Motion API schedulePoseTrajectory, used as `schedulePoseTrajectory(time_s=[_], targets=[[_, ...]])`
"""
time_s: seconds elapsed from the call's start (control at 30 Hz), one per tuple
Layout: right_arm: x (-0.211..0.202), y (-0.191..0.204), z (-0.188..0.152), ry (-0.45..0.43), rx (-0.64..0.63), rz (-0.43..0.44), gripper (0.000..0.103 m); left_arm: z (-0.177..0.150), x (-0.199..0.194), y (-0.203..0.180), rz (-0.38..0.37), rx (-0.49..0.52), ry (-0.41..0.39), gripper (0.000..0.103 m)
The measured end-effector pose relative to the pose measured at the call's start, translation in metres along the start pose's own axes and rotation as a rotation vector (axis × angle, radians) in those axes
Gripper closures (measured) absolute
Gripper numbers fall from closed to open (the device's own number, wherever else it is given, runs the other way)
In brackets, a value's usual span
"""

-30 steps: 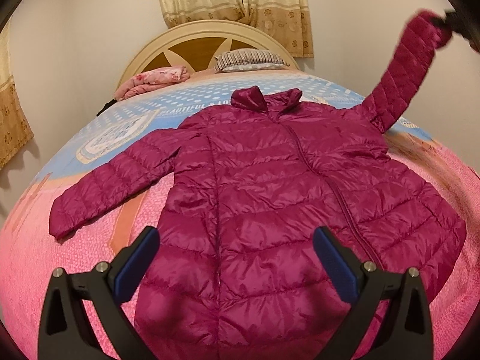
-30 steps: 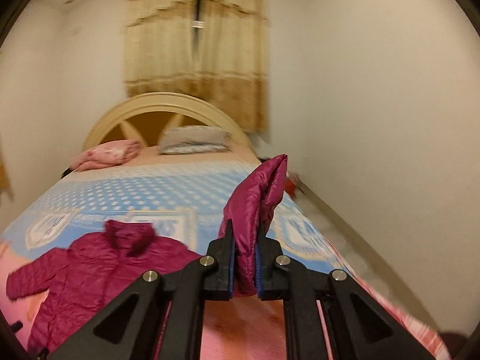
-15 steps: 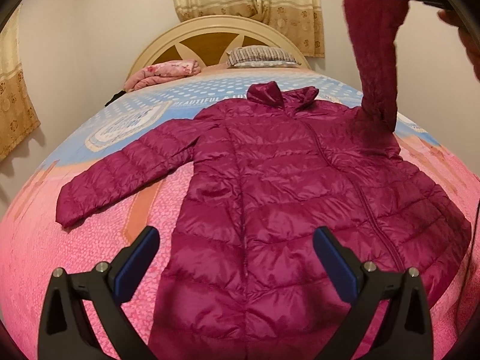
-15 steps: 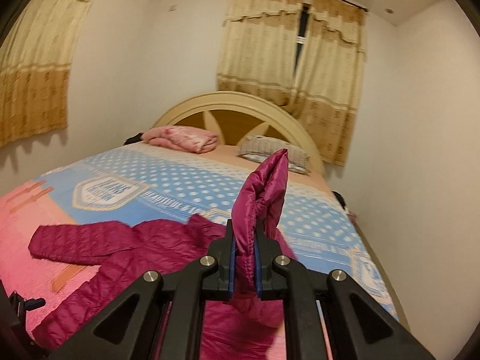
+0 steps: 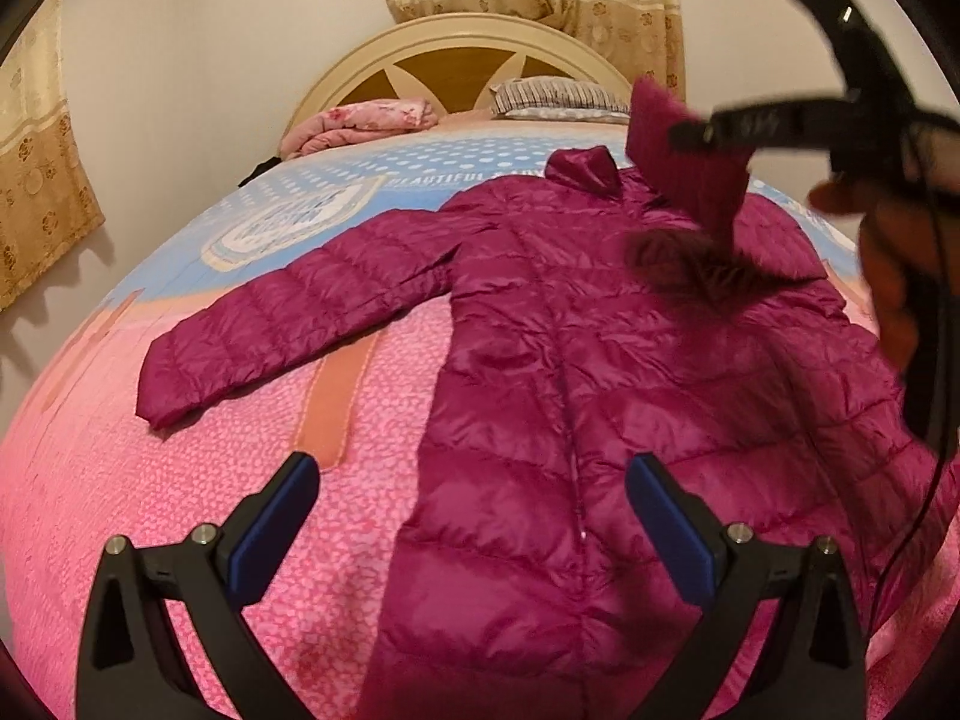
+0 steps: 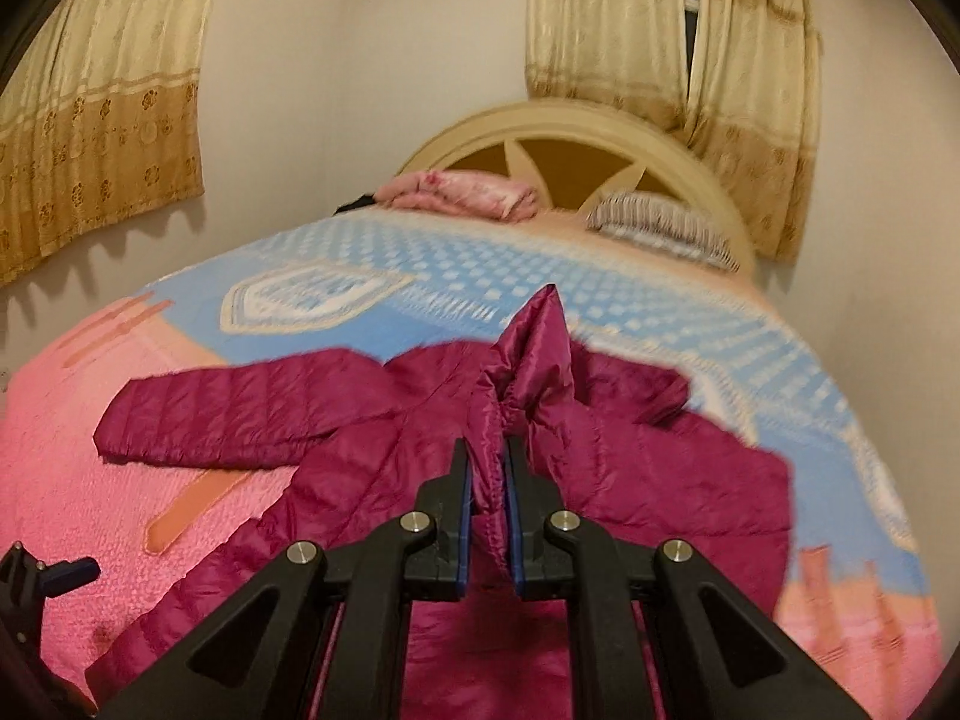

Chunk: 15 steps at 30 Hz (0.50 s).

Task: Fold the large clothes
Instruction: 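Lift the sleeve with the right tool and carry it across the jacket body, then lower the sleeve onto the jacket front and open the right tool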

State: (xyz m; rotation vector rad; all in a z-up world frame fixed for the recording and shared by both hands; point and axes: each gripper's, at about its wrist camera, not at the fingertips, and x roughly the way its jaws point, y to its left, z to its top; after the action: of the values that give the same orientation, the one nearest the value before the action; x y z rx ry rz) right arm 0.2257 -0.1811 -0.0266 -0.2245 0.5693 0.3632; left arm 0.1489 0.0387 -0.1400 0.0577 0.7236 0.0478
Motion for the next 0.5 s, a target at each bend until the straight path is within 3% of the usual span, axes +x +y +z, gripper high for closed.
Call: schedulePoseTrajectory(time_s=[0.5], targets=[[0.067, 0.019, -0.033, 0.125, 0.139, 0.195, 0.093, 0.002, -0.001, -0.003, 0.032, 0.028, 0.011, 0.000]])
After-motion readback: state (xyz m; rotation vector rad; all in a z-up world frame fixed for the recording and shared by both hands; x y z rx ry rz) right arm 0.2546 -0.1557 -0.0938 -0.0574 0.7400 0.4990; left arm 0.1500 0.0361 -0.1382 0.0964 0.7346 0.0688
